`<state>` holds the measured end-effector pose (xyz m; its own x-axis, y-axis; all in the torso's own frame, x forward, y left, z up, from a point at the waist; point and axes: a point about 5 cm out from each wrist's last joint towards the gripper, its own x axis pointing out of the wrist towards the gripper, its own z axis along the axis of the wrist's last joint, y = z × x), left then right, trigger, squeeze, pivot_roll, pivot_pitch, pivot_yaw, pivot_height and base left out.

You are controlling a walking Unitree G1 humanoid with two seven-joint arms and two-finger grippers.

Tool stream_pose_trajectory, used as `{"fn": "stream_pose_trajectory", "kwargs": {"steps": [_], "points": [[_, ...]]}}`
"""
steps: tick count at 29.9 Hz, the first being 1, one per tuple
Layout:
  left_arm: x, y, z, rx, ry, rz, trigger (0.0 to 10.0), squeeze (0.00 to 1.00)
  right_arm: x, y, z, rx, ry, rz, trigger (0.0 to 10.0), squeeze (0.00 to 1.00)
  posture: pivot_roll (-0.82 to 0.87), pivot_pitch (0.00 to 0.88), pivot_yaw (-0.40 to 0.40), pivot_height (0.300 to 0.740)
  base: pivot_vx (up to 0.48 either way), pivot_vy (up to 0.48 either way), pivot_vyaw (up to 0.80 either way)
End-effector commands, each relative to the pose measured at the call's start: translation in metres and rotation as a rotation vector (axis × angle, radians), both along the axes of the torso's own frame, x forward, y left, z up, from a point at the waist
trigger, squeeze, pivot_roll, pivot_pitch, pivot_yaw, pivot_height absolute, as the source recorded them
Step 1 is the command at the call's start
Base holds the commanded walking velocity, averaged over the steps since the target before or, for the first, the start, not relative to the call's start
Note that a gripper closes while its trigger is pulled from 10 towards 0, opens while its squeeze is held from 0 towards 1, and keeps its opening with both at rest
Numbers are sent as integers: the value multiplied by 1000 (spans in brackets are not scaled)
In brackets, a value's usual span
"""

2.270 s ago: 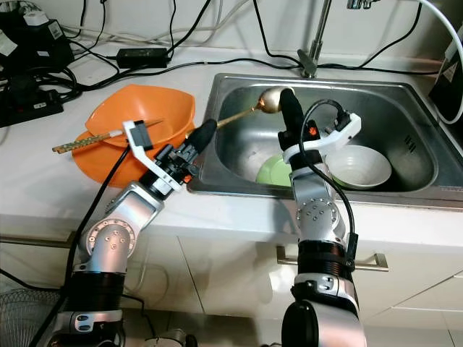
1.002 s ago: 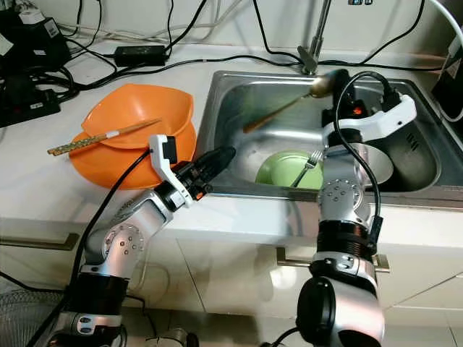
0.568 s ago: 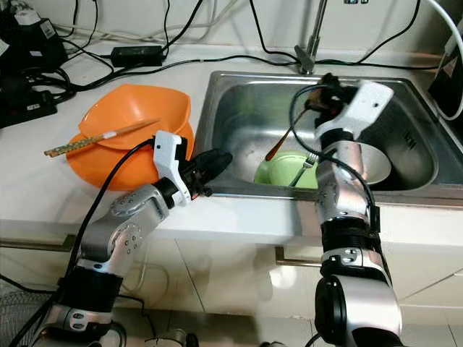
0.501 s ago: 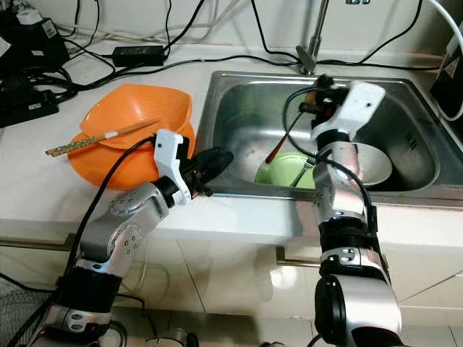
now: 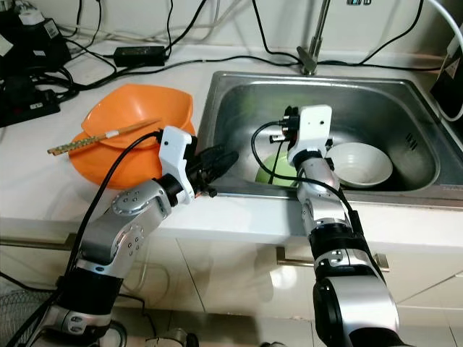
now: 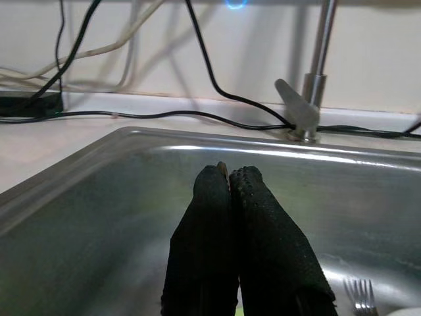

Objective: Kitchen organization

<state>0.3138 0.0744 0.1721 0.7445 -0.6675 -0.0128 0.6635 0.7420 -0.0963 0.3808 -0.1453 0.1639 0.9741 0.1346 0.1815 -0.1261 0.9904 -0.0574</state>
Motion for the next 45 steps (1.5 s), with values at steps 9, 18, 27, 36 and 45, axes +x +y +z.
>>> {"fn": "stream_pose_trajectory", "kwargs": {"steps": [9,18,27,36,45], "points": [[-4,-7,-1,16,-3,-24,10000,0,1,8,1,2,-15,33,10000,1000,110,26,2,740,0,0,0],[0,-5,12,9,-138,55,10000,0,-1,11,10,105,-67,56,10000,0,105,15,5,740,0,0,0],[6,20,60,-44,-459,328,10000,0,-14,31,9,295,-94,234,10000,0,106,12,1,740,0,0,0],[-6,67,102,-135,-582,365,10000,0,-24,40,-12,366,-17,282,10000,0,149,30,-25,740,0,0,0],[-40,144,111,-176,-541,333,10000,0,-23,44,-16,395,16,311,10000,0,195,54,-49,740,0,0,0]]}}
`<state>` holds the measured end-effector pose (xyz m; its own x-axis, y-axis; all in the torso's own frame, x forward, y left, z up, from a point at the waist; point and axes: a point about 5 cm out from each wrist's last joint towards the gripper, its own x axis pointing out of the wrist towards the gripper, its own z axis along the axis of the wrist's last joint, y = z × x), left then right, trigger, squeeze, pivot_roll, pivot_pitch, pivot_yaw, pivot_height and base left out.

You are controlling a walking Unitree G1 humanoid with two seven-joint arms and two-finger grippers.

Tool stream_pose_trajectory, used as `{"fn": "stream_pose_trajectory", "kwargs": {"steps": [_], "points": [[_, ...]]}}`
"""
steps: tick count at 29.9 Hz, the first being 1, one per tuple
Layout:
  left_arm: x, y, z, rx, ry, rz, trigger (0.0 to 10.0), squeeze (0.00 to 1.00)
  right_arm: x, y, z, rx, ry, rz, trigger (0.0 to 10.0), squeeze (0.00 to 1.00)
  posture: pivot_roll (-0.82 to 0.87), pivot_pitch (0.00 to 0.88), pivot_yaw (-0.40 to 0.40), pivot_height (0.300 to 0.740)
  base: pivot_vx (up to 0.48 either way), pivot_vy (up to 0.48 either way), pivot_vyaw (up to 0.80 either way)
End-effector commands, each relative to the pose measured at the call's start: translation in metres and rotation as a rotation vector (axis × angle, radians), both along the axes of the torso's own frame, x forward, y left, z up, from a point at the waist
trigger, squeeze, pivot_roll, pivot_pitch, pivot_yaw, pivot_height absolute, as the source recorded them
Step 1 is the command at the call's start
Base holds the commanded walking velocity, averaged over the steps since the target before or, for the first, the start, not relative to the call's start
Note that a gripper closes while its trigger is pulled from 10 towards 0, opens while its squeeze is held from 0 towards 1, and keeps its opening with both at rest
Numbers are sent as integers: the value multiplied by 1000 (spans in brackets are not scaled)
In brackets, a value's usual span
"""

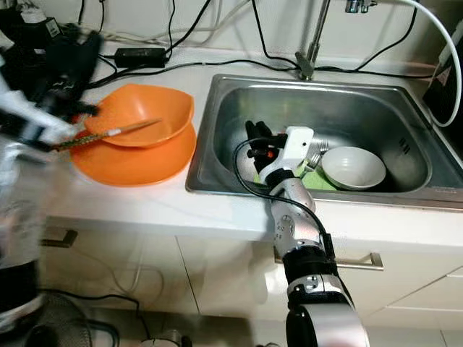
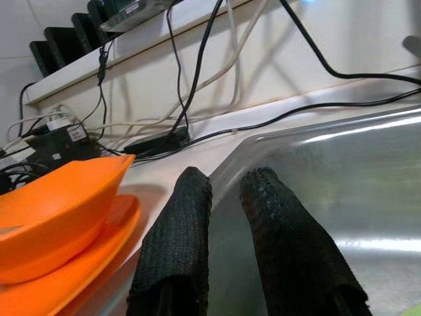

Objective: Kitchen organization

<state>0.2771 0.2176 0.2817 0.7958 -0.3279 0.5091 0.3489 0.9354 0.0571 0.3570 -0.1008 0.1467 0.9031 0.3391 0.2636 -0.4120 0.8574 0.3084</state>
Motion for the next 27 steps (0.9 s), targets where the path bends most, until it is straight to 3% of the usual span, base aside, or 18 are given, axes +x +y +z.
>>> {"fn": "stream_pose_trajectory", "kwargs": {"steps": [1,5,9,15,23,24,25,26,27], "points": [[-7,5,-2,-4,19,-50,10000,0,1,0,1,11,7,8,10000,0,195,54,-49,740,0,0,0],[-18,24,-22,-26,99,-72,10000,0,1,2,0,15,11,12,10000,0,207,60,-55,740,0,0,0],[-25,42,-42,-77,171,7,10000,0,1,0,0,21,11,7,10000,0,203,66,-53,740,0,0,0],[-29,42,-69,-108,276,21,10000,0,1,-3,0,24,12,-4,10000,0,200,71,-55,740,0,0,0],[-31,40,-82,-115,318,12,10000,0,1,-4,0,24,11,-11,10000,0,195,72,-55,740,0,0,0],[-30,39,-82,-117,319,11,10000,133,1,-4,0,25,11,-12,10000,0,194,72,-55,740,0,0,0],[-30,38,-83,-119,319,11,10000,133,1,-5,0,25,10,-13,10000,0,194,72,-55,740,0,0,0],[-29,37,-83,-121,314,11,10000,1000,0,-5,0,25,9,-15,10000,0,191,72,-55,740,0,0,0],[-29,36,-83,-122,313,11,10000,1000,0,-5,0,26,9,-16,10000,0,191,72,-55,740,0,0,0]]}}
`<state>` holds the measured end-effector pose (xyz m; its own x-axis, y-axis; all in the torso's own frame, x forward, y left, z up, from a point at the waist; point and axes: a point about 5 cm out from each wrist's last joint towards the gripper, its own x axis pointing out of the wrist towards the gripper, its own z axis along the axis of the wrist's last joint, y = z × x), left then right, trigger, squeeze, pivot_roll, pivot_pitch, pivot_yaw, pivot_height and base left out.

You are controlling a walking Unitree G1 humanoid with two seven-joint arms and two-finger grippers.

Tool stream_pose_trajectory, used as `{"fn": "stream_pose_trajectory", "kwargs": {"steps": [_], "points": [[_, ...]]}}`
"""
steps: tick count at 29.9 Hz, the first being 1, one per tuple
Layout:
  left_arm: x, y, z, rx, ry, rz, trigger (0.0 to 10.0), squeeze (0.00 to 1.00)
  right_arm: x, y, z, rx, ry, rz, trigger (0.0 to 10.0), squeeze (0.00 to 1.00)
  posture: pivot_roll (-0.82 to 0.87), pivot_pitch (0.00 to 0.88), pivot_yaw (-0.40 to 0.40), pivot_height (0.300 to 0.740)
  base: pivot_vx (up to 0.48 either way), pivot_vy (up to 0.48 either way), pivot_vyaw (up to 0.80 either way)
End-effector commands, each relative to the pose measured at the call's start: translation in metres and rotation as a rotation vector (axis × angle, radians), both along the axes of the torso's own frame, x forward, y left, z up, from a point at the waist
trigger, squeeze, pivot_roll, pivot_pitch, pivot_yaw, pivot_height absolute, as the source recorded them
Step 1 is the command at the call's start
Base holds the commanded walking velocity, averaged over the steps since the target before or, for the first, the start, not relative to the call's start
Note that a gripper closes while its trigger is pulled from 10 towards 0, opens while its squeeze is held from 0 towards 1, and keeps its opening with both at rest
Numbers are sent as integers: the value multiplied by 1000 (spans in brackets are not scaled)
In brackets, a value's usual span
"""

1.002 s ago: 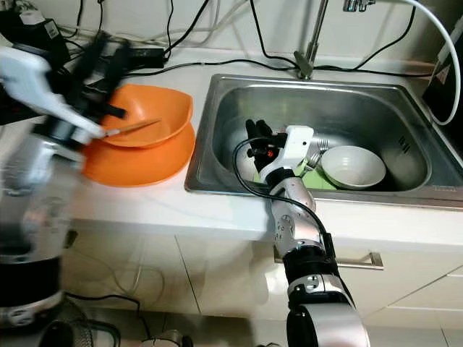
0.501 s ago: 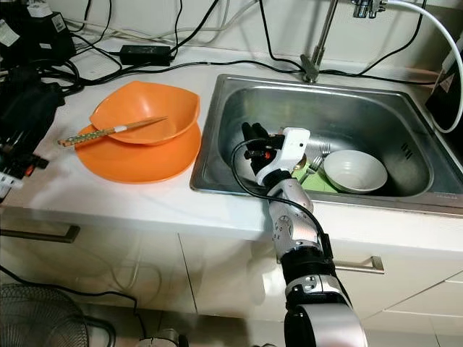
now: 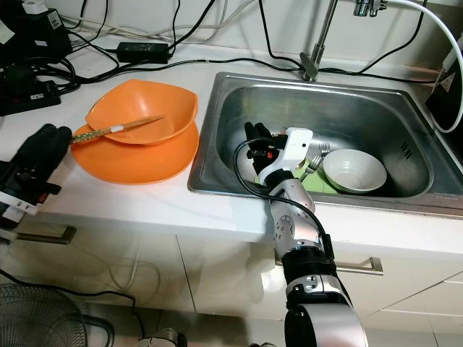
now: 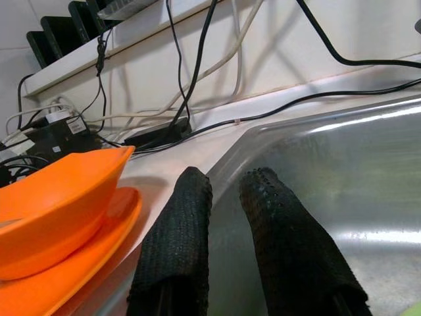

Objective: Kitchen organization

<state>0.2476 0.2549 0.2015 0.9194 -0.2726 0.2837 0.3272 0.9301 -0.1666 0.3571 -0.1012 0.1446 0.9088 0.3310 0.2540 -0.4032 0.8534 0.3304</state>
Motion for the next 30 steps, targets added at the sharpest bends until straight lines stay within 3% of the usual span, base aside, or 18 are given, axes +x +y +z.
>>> {"fn": "stream_pose_trajectory", "kwargs": {"steps": [1,4,5,12,30], "points": [[1,-2,-2,7,7,2,10000,1000,0,-6,2,8,-9,-16,10000,0,190,73,-55,740,0,0,0],[3,-3,-2,28,10,15,10000,1000,0,-6,2,9,-9,-19,10000,0,188,73,-54,740,0,0,0],[4,-3,-2,35,11,19,10000,0,0,-7,2,10,-9,-20,10000,0,187,74,-54,740,0,0,0],[9,-4,2,23,-4,30,10000,0,0,-7,3,13,-10,-23,10000,0,182,70,-51,740,0,0,0],[22,-5,-10,30,60,74,10000,0,0,-9,4,14,-13,-35,10000,0,173,70,-46,740,0,0,0]]}}
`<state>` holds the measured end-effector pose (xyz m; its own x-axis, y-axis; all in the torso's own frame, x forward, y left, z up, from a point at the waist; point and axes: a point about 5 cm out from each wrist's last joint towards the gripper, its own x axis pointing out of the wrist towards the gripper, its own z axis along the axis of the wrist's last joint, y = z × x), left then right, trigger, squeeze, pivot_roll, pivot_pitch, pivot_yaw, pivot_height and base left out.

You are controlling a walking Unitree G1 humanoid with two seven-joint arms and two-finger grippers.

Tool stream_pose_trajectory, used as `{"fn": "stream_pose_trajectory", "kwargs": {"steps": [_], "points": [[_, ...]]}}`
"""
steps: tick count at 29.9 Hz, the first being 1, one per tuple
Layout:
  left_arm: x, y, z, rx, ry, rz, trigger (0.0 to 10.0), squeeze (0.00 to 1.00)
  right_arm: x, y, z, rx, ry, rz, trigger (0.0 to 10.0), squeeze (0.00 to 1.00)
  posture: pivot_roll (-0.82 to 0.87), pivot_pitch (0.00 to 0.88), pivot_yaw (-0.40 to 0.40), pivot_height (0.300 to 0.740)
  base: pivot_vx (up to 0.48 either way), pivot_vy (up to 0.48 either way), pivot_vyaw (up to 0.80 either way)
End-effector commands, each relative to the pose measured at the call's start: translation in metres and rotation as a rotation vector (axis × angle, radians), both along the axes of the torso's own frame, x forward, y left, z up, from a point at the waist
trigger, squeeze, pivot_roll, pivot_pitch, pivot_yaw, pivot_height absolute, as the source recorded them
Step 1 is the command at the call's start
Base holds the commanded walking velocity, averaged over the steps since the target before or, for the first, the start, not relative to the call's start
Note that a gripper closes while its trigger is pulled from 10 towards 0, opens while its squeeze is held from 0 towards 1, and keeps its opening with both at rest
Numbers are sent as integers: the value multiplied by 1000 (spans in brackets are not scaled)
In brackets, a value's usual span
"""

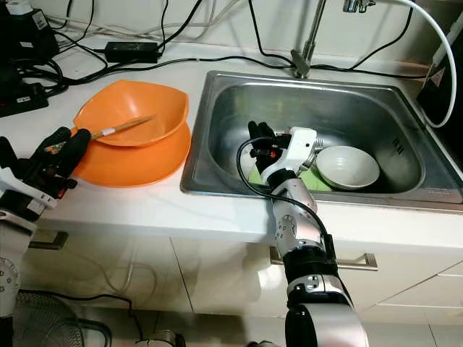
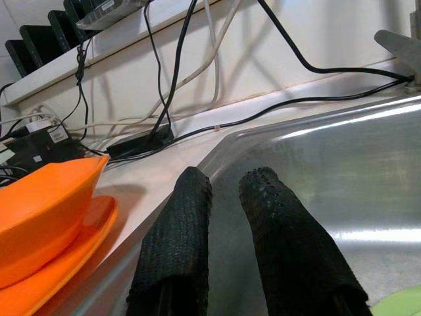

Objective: Kitchen organization

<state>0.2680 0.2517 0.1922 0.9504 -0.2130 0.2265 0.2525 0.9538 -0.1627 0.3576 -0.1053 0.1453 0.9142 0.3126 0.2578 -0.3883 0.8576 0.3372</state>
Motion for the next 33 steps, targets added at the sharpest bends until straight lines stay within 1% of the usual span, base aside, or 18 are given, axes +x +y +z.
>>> {"fn": "stream_pose_trajectory", "kwargs": {"steps": [1,2,3,27,32,33], "points": [[2,-2,-1,9,5,4,10000,0,0,-5,3,5,-11,-17,10000,0,173,70,-46,740,0,0,0],[2,-2,-1,5,4,6,2706,0,0,-5,3,6,-11,-18,10000,0,169,68,-44,740,0,0,0],[3,-2,-1,2,3,8,0,0,0,-6,3,6,-11,-19,10000,0,168,68,-45,740,0,0,0],[7,-7,9,-7,-37,-16,0,0,2,-6,4,2,-9,-22,10000,0,166,65,-42,740,0,0,0],[9,-14,25,-17,-101,-52,0,0,2,-6,5,1,-9,-25,10000,0,166,62,-43,740,0,0,0],[9,-16,32,-28,-126,-65,0,0,2,-6,5,1,-10,-24,10000,0,165,61,-43,740,0,0,0]]}}
